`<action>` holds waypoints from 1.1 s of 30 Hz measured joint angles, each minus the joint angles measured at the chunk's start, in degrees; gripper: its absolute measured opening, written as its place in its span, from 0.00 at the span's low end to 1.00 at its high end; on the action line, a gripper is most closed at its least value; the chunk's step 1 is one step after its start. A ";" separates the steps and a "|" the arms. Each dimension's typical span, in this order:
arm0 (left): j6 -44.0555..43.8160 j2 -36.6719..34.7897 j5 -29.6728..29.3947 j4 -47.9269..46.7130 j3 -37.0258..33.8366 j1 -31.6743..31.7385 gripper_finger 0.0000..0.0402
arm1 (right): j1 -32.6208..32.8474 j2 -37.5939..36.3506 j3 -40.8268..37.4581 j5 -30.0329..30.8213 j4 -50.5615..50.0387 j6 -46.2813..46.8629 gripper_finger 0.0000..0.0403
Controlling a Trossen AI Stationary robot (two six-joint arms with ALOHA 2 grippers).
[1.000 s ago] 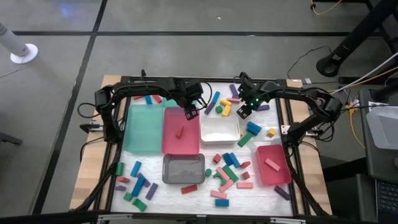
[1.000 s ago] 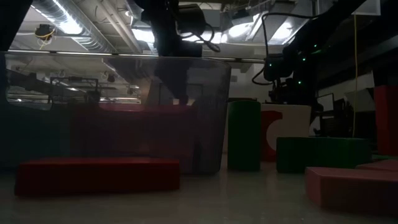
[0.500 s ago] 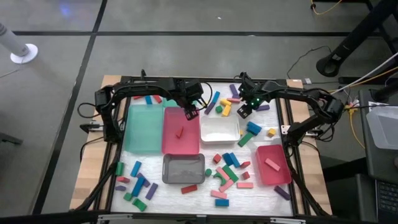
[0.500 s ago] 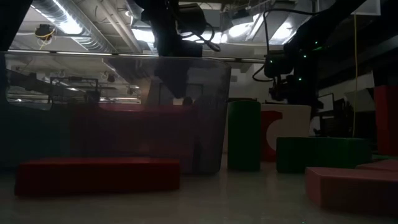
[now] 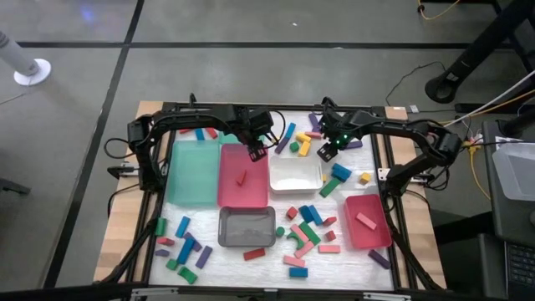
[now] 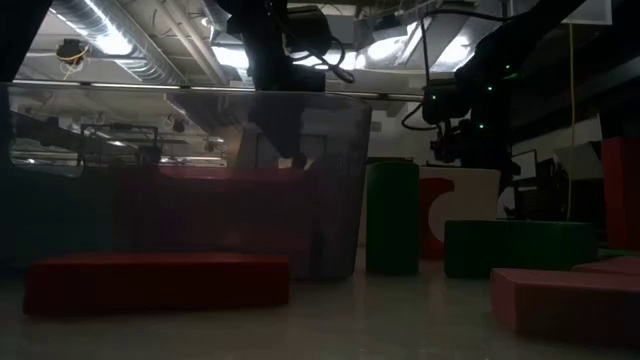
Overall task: Sort blocks
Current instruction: Put the yellow block into the white bin
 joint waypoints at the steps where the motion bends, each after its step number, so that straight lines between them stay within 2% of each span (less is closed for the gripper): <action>1: 0.00 0.00 0.00 -0.01 0.00 0.00 0.42 | 0.43 0.00 0.00 1.38 0.02 0.03 0.41; 5: 0.00 0.00 0.00 -0.04 0.00 0.01 0.42 | 1.64 -0.02 0.00 7.04 0.07 0.50 0.41; 15: -0.02 0.00 0.00 -0.18 0.02 0.01 0.42 | 1.49 0.57 -0.02 5.92 0.15 0.68 0.41; 26: -0.02 0.00 0.00 -0.24 0.02 -0.03 0.42 | 1.49 6.25 0.04 4.72 2.34 -0.57 0.41; 33: 0.00 -0.77 0.07 -0.81 0.02 -0.12 0.42 | 1.46 6.05 0.00 2.66 3.91 -3.14 0.33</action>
